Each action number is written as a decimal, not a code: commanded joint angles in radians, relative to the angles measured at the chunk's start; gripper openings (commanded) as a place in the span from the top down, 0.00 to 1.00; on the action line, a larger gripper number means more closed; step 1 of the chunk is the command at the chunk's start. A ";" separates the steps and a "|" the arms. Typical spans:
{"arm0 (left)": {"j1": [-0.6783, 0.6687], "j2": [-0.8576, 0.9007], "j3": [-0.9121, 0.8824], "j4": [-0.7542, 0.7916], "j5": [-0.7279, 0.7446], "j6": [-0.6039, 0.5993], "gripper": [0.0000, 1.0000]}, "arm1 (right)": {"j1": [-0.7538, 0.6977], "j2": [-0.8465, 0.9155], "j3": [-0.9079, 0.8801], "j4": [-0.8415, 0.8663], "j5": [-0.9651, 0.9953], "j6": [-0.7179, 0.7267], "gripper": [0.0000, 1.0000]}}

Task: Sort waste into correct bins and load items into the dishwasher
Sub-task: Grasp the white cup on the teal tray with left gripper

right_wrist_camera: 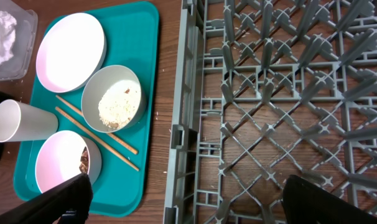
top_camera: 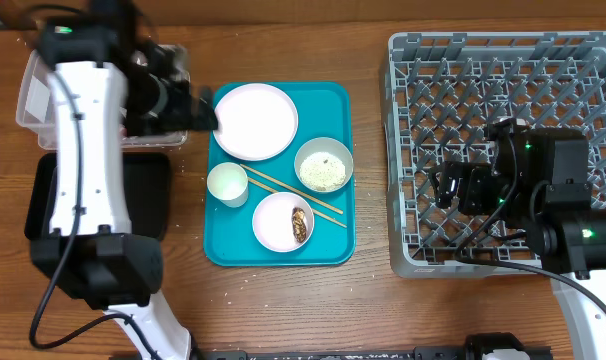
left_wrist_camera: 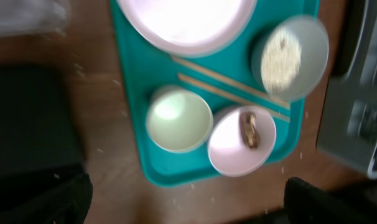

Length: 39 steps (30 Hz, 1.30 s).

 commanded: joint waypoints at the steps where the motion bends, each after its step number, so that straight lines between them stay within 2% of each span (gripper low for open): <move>1: -0.082 -0.076 -0.130 0.042 0.015 0.032 0.00 | 0.004 -0.003 0.018 0.006 -0.008 -0.001 0.00; 7: -0.138 -0.079 -0.284 0.186 -0.050 -0.065 0.00 | 0.004 -0.003 0.018 0.006 -0.008 -0.001 0.00; 19: -0.137 -0.078 -0.373 0.231 -0.253 -0.064 0.06 | 0.004 -0.003 0.018 0.006 -0.008 -0.001 0.00; 23: -0.126 -0.078 -0.462 0.300 -0.261 -0.064 0.14 | 0.004 -0.003 0.018 0.007 -0.008 -0.001 0.00; 26: -0.125 -0.078 -0.545 0.388 -0.227 -0.060 0.24 | 0.004 -0.003 0.018 0.008 -0.008 -0.001 0.00; 28: -0.124 -0.078 -0.602 0.442 -0.226 -0.060 0.39 | 0.003 -0.003 0.018 0.008 -0.008 -0.001 0.00; 34: -0.120 -0.078 -0.713 0.545 -0.225 -0.079 0.59 | 0.004 -0.003 0.018 0.006 -0.008 -0.001 0.00; 37: -0.118 -0.078 -0.749 0.589 -0.225 -0.083 0.78 | 0.004 -0.003 0.018 0.006 -0.008 -0.001 0.00; 39: -0.117 -0.078 -0.773 0.620 -0.225 -0.084 0.96 | 0.004 -0.003 0.018 0.006 -0.008 -0.001 0.00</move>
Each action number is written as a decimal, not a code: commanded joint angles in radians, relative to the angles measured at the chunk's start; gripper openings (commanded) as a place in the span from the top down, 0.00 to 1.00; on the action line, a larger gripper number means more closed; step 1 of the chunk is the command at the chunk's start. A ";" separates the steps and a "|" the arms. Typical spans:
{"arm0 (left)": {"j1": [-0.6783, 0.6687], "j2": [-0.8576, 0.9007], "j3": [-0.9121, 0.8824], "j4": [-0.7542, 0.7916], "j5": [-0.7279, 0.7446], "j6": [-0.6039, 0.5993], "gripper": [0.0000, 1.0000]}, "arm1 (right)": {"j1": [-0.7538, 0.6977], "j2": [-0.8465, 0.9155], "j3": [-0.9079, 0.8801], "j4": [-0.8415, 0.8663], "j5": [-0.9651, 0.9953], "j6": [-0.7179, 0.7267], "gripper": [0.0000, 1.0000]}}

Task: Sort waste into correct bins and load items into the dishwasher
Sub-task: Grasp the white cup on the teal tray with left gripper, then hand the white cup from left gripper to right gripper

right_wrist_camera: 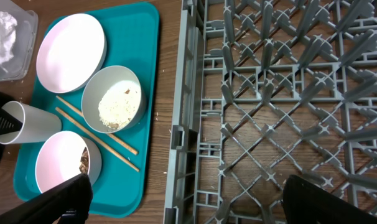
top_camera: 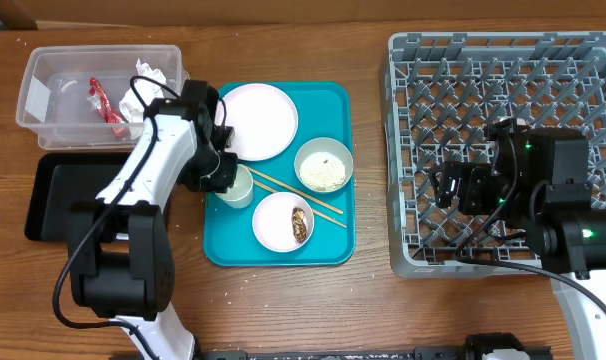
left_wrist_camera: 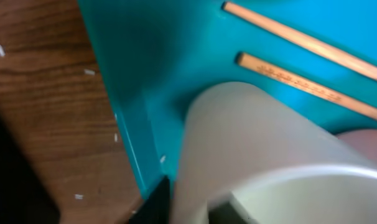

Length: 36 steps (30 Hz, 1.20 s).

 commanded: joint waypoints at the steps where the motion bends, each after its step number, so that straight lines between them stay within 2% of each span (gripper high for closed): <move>1: 0.010 -0.022 -0.038 0.029 0.002 -0.008 0.96 | 0.004 -0.003 0.018 0.005 -0.008 -0.001 0.00; 4: 0.010 -0.024 -0.026 0.023 0.028 -0.019 0.96 | 0.004 -0.003 0.018 0.006 -0.010 0.000 0.00; 7: 0.039 -0.026 0.096 -0.078 0.175 0.021 0.96 | 0.004 -0.003 0.018 0.031 -0.122 0.000 0.00; 11: 0.112 -0.026 0.310 -0.248 0.472 0.138 0.96 | 0.004 0.000 0.015 0.108 -0.308 0.042 0.00; 14: 0.171 -0.026 0.455 -0.378 0.801 0.256 0.96 | 0.005 0.021 -0.011 0.256 -0.451 0.136 0.00; 16: 0.181 -0.026 0.502 -0.437 0.915 0.315 0.96 | 0.005 0.047 -0.023 0.345 -0.575 0.136 0.00; 19: 0.175 -0.026 0.517 -0.517 0.972 0.370 0.96 | 0.005 0.105 -0.023 0.484 -0.771 0.136 0.00; 22: 0.154 -0.025 0.506 -0.605 1.048 0.476 0.96 | 0.005 0.163 -0.023 0.610 -0.907 0.136 0.03; 23: 0.143 -0.027 0.500 -0.605 1.057 0.466 0.96 | 0.009 0.183 -0.023 0.639 -0.930 0.136 0.04; 28: 0.073 -0.027 0.500 -0.605 1.133 0.470 0.96 | 0.074 0.261 -0.023 0.692 -0.960 0.134 0.05; 36: -0.004 -0.024 0.500 -0.603 1.166 0.473 0.96 | 0.189 0.292 -0.023 0.803 -0.986 0.132 0.09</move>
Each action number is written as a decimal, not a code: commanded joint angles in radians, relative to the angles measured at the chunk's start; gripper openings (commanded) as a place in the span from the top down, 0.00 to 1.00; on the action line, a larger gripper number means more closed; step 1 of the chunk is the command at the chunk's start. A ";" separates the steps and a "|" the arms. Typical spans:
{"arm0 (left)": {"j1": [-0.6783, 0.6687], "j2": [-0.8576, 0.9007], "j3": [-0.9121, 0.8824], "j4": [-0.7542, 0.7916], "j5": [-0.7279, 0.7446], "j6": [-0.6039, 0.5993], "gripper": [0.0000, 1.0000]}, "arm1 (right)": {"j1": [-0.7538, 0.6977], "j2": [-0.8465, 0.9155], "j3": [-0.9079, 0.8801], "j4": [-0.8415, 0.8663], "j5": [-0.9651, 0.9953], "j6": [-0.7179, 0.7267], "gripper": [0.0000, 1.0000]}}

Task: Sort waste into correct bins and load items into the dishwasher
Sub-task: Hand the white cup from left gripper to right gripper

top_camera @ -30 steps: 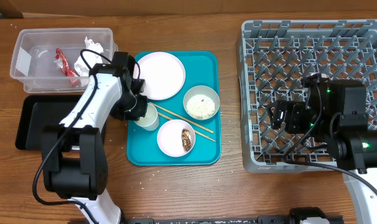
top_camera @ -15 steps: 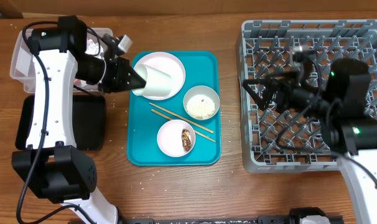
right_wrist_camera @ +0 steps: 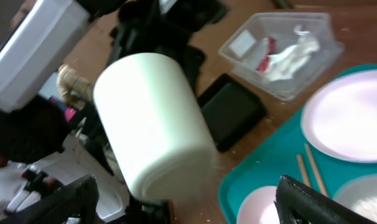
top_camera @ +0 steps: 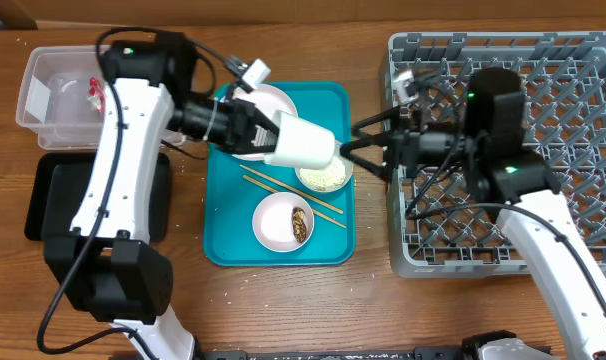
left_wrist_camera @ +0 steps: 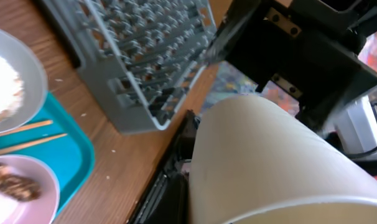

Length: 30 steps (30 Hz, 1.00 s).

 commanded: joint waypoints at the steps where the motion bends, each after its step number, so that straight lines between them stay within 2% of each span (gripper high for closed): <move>1: -0.006 -0.006 -0.003 0.000 0.088 0.035 0.96 | 0.027 -0.008 -0.005 0.032 -0.041 0.002 0.11; 8: -0.006 -0.006 -0.003 -0.002 0.138 0.037 0.96 | 0.064 -0.008 -0.005 0.078 -0.040 0.003 0.30; 15: -0.019 -0.006 -0.003 -0.003 0.141 0.037 0.96 | 0.066 -0.008 -0.005 0.093 -0.040 0.003 0.28; 18: -0.038 -0.006 -0.003 -0.003 0.144 0.037 0.96 | 0.077 -0.008 -0.005 0.121 -0.040 0.003 0.25; 23: -0.070 -0.006 -0.003 0.000 0.149 0.037 0.96 | 0.093 -0.008 -0.005 0.134 -0.040 0.003 0.25; 30: -0.071 -0.006 -0.003 0.019 0.191 0.037 0.96 | 0.093 -0.008 -0.005 0.134 -0.041 0.003 0.41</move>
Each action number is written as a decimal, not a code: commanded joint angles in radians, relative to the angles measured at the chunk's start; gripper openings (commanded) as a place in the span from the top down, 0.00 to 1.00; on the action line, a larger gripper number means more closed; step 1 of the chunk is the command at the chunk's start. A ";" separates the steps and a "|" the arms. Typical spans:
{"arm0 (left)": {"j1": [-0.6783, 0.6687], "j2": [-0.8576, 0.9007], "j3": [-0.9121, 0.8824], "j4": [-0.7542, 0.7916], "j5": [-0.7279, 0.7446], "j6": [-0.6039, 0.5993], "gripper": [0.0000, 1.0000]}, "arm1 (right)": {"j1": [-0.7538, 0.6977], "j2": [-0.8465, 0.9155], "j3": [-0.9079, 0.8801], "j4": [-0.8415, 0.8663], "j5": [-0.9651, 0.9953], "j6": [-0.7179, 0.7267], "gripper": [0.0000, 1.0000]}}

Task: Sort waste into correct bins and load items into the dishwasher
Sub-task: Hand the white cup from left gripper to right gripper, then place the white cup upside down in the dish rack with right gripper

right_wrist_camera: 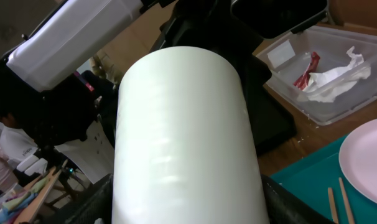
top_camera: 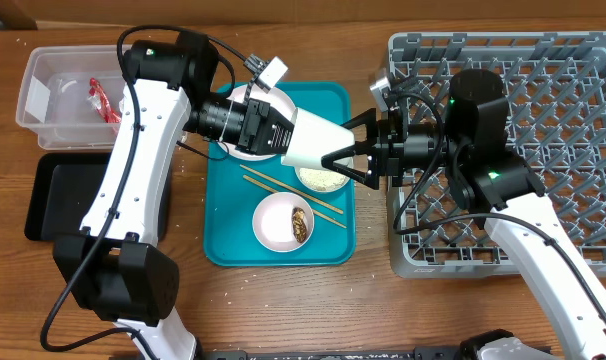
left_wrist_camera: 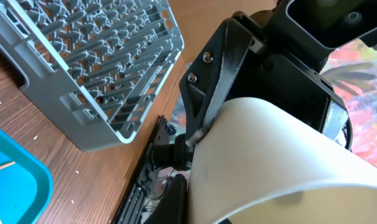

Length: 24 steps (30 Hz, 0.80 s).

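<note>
A white cup [top_camera: 308,145] lies on its side in the air above the teal tray [top_camera: 328,245]. My left gripper [top_camera: 278,135] is shut on its wide rim end. My right gripper [top_camera: 341,150] has come from the rack side, and its open fingers straddle the cup's narrow end. The cup [right_wrist_camera: 185,137] fills the right wrist view, with a dark finger on each side. In the left wrist view the cup [left_wrist_camera: 269,155] hides most of the scene. On the tray are a white plate [top_camera: 245,105], a rice bowl [top_camera: 323,180], a bowl with brown scraps [top_camera: 281,222] and chopsticks [top_camera: 283,192].
The grey dishwasher rack [top_camera: 543,80] stands at the right, under the right arm. A clear bin [top_camera: 58,85] with wrappers and crumpled paper is at the back left. A black tray [top_camera: 53,200] lies in front of it.
My right gripper has moved left, and its fingers now reach around the cup's narrow end. The left gripper holds the cup a little further right.
The cup first stood on the tray's left side, with my left gripper above the clear bin and my right arm over the rack. Then the left gripper was at the cup. Later it held the cup sideways above the tray, facing the right gripper, which now straddles it.
</note>
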 commanded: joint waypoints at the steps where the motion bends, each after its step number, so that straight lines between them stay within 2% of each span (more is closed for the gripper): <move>1: -0.007 -0.006 -0.003 0.014 0.063 0.019 0.96 | 0.009 -0.008 -0.005 0.003 -0.004 0.002 0.42; 3: -0.009 -0.006 -0.003 0.023 0.064 0.019 0.96 | 0.009 -0.008 -0.005 0.003 -0.004 0.002 0.45; 4: -0.010 -0.006 -0.003 0.026 0.064 0.019 0.92 | 0.009 -0.008 -0.005 0.003 -0.004 0.002 0.47; 6: -0.010 -0.006 -0.003 0.031 0.062 0.019 0.70 | 0.009 -0.008 -0.005 0.003 -0.003 0.002 0.48; 7: -0.010 -0.006 -0.003 0.032 0.059 0.019 0.52 | 0.009 -0.008 -0.005 0.003 -0.003 0.002 0.48; 8: -0.010 -0.006 -0.003 0.033 0.053 0.019 0.41 | 0.009 -0.008 -0.005 0.003 -0.003 0.001 0.48; 10: -0.008 -0.006 -0.003 0.032 0.022 0.015 0.29 | 0.003 -0.008 -0.005 0.003 -0.003 0.002 0.49; 18: 0.079 -0.006 -0.003 0.042 -0.055 0.008 0.16 | -0.087 -0.008 -0.004 -0.054 0.053 0.029 0.53; 21: 0.157 -0.006 -0.003 0.078 -0.211 -0.018 0.04 | -0.141 -0.018 -0.004 -0.191 0.214 0.028 0.54; 24: 0.223 -0.006 -0.003 0.111 -0.345 -0.062 0.00 | -0.175 -0.035 -0.001 -0.335 0.387 0.028 0.53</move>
